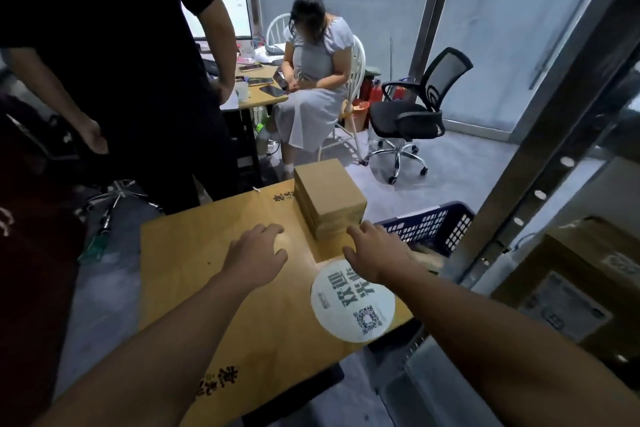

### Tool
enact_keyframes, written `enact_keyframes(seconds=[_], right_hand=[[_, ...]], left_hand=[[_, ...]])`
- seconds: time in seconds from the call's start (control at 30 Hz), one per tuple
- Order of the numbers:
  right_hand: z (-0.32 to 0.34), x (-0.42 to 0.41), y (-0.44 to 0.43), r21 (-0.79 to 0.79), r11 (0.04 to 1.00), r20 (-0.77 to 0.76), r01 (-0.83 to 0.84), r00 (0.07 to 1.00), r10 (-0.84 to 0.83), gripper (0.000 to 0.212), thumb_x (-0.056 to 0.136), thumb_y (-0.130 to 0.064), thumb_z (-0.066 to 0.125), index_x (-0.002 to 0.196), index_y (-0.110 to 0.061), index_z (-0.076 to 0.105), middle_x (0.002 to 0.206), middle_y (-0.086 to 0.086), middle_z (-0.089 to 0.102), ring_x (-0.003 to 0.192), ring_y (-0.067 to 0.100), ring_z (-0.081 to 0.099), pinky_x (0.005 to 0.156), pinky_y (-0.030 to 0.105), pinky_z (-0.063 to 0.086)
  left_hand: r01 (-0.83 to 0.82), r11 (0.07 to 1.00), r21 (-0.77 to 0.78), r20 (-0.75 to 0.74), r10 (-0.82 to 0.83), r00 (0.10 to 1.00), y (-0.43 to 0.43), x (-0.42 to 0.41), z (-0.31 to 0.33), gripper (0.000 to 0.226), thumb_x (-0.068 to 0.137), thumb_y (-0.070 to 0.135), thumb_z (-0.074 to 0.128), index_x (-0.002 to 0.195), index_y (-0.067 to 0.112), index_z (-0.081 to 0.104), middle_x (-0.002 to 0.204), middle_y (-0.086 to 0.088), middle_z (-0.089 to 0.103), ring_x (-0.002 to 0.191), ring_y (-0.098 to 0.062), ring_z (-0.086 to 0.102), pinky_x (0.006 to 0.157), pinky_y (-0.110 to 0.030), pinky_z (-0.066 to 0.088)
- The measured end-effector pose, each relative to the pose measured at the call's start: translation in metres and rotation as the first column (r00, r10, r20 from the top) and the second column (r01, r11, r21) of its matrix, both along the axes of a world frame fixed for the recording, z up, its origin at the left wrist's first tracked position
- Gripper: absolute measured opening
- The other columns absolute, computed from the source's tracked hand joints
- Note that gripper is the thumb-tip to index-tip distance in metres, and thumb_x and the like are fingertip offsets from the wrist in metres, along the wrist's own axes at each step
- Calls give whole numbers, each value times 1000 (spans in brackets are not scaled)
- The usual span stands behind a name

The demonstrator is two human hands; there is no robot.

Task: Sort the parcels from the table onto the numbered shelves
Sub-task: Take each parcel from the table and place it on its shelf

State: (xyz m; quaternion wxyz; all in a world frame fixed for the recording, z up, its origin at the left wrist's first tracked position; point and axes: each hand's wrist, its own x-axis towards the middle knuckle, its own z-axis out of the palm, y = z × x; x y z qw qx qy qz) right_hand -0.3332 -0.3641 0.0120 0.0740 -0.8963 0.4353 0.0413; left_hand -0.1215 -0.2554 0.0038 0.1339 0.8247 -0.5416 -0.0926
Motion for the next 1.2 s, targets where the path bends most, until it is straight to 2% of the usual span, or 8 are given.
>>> enact_keyframes(seconds=[0.2,0.43,0.63,0.77,0.9,1.0,1.13,1.2], right_hand=[[-16,11,-51,44,999,5,27,1000,-28,45,102,-45,40,139,-21,41,139,10,48,127,33,47,101,51,41],[-40,33,-116,147,975,155,165,970,-187,45,101,-45,44,138,-19,46,134,14,48,121,37,49,96,50,47],[-68,55,-165,397,875,296,278,864,-408,50,99,-38,53,146,-24,45,140,17,39,123,36,50,108,44,41],[-81,65,-184,498,811,401,309,747,-531,51,100,-36,56,148,-25,43,137,17,42,122,31,49,100,33,37],[-92,68,-179,562,775,403,288,723,-561,50,98,-34,61,145,-22,47,135,11,54,122,28,55,99,36,45],[-94,69,-161,573,768,425,285,698,-576,48,97,-36,63,142,-27,49,127,13,52,116,28,53,99,38,45],[-101,66,-124,639,731,493,240,601,-629,45,94,-35,65,137,-30,52,121,10,52,110,27,55,97,44,50],[-101,64,-103,677,712,526,185,554,-645,42,96,-34,63,136,-29,52,124,9,55,110,24,56,90,41,53]], left_hand=[[-4,999,45,-18,5,1000,-54,0,-14,45,95,37,48,139,30,42,134,2,52,121,-22,48,97,-39,43],[46,999,26,-102,-43,994,-134,11,-38,44,94,38,48,138,29,43,132,-1,53,119,-25,48,96,-42,41],[-6,1000,-22,-276,-1,961,-171,17,-73,51,95,51,48,142,31,39,136,-1,49,119,-25,49,99,-44,43],[-26,1000,15,-390,30,920,-177,22,-93,51,95,47,48,142,34,35,136,-1,46,118,-23,49,96,-43,46],[-51,999,-14,-509,37,860,-172,20,-98,48,95,43,51,140,36,35,136,2,48,116,-17,50,94,-41,48],[-108,993,-55,-529,63,846,-160,21,-92,47,95,40,52,140,31,39,133,1,49,115,-15,49,93,-37,47],[-136,981,-138,-547,39,837,-124,24,-79,47,94,43,51,139,31,44,131,4,50,114,-13,50,91,-35,47],[-161,967,-199,-567,21,823,-102,23,-70,50,89,49,47,137,32,46,124,9,50,110,-9,51,88,-31,47]])
